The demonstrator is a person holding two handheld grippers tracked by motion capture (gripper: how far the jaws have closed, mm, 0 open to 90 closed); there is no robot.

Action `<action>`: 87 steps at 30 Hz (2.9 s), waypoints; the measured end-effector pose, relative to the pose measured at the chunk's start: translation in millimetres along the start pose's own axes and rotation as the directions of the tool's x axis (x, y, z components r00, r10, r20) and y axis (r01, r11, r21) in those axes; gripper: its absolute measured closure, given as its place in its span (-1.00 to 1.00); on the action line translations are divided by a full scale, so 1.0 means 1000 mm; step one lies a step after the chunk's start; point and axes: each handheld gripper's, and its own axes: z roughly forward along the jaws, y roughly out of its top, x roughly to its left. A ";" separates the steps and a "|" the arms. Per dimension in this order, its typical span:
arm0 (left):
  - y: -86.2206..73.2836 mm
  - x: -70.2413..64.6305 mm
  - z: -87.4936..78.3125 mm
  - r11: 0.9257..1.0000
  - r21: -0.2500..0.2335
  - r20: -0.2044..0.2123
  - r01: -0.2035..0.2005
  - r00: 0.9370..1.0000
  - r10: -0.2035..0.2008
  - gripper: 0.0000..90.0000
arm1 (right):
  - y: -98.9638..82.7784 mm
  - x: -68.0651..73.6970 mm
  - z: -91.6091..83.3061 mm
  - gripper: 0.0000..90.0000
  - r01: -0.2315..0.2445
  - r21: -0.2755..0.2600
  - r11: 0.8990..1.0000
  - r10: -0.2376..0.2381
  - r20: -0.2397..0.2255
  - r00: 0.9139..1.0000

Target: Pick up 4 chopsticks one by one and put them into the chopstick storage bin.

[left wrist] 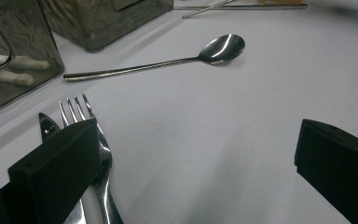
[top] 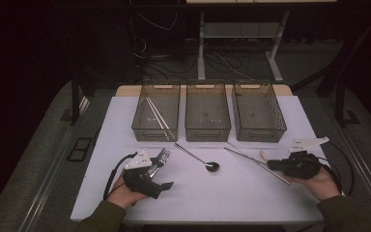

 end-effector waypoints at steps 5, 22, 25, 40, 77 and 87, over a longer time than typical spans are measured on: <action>0.000 0.000 0.000 1.000 -0.001 -0.001 0.002 1.000 -0.002 -1.00 | 0.003 0.001 -0.007 0.88 0.003 -0.057 0.998 -0.005 -0.028 1.000; 0.000 0.000 0.000 1.000 -0.004 -0.002 0.005 1.000 -0.005 -1.00 | 0.020 0.004 -0.016 0.88 -0.001 -0.146 0.989 -0.009 -0.073 0.997; 0.000 0.000 0.000 1.000 -0.006 -0.003 0.008 1.000 -0.008 -1.00 | 0.024 0.004 -0.017 0.88 -0.001 -0.157 0.988 -0.012 -0.078 0.997; -0.001 0.002 0.000 1.000 -0.009 -0.007 0.010 1.000 -0.010 -1.00 | 0.050 0.006 -0.014 0.88 -0.008 -0.228 0.974 -0.014 -0.094 0.995; -0.001 0.002 -0.001 1.000 -0.023 -0.010 0.018 1.000 -0.018 -1.00 | 0.142 0.021 0.032 0.88 0.033 -0.282 0.959 -0.049 -0.053 0.997; 0.000 0.001 -0.002 0.999 -0.034 -0.005 0.019 1.000 -0.019 -1.00 | 0.175 0.027 0.050 0.88 0.025 -0.276 0.961 -0.040 -0.047 0.998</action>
